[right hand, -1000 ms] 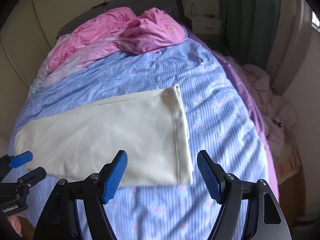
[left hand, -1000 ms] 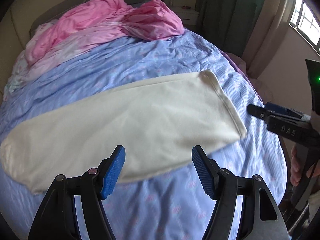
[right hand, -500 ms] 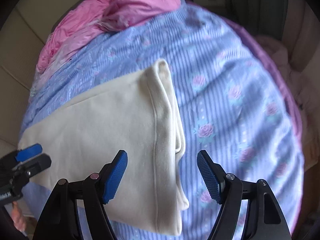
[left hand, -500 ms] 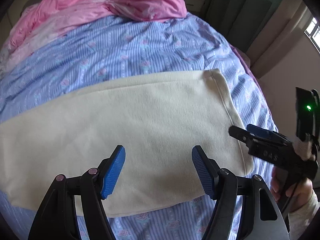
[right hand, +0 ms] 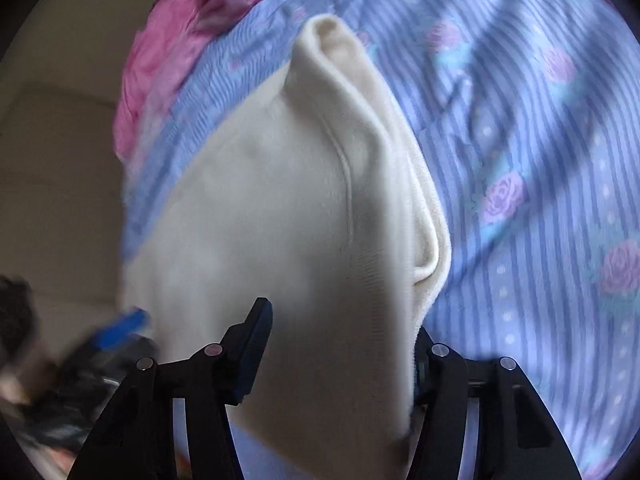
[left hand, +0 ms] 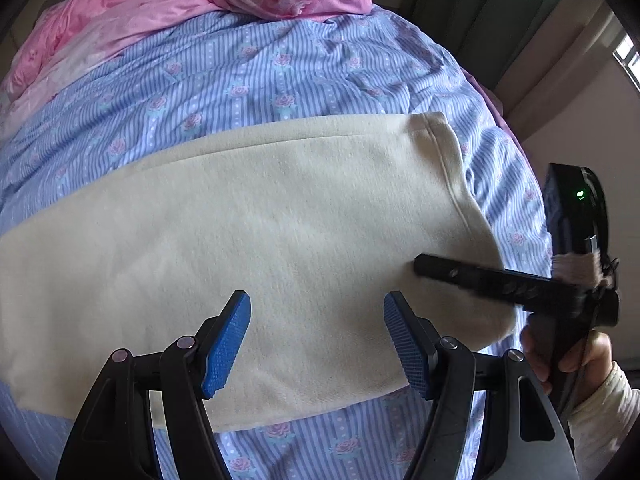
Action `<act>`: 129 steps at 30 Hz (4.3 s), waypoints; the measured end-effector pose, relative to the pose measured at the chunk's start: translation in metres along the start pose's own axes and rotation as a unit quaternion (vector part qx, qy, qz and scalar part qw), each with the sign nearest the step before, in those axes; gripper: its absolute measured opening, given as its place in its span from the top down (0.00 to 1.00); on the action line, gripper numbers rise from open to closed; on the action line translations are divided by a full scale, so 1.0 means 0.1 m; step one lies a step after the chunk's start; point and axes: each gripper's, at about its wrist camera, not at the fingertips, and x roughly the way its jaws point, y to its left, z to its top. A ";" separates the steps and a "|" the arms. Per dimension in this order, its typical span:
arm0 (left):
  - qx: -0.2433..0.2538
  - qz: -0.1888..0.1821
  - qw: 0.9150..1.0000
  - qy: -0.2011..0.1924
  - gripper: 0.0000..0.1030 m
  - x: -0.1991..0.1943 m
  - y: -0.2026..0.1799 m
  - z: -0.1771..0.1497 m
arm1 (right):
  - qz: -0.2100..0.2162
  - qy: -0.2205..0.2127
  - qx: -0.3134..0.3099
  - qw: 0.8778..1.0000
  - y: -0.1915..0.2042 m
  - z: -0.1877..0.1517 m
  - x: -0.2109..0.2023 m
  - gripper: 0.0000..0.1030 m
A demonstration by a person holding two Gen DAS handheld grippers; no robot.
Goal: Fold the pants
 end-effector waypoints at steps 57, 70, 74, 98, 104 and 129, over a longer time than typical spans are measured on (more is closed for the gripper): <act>0.299 -0.023 0.952 0.066 0.66 0.96 -0.29 1.23 | -0.081 -0.102 -0.043 0.991 0.22 0.82 -0.48 0.61; 0.243 -0.046 0.969 0.015 0.95 0.65 -0.07 1.35 | -0.115 -0.131 -0.080 0.981 0.40 1.03 -0.43 0.92; 0.256 -0.014 0.966 0.028 0.95 0.85 -0.17 1.30 | -0.126 -0.100 -0.073 0.984 0.32 0.90 -0.36 0.65; 0.141 -0.037 0.989 0.036 0.60 0.78 -0.14 0.18 | 0.149 -0.045 0.086 0.984 -0.58 0.28 -0.11 0.62; 0.100 -0.045 0.993 0.031 0.59 0.87 -0.08 0.22 | 0.210 -0.027 0.119 0.970 -0.68 0.41 0.06 0.62; -0.040 0.017 0.999 -0.012 0.59 0.29 0.72 0.23 | -0.071 -0.106 -0.048 0.991 1.15 0.28 -0.63 0.86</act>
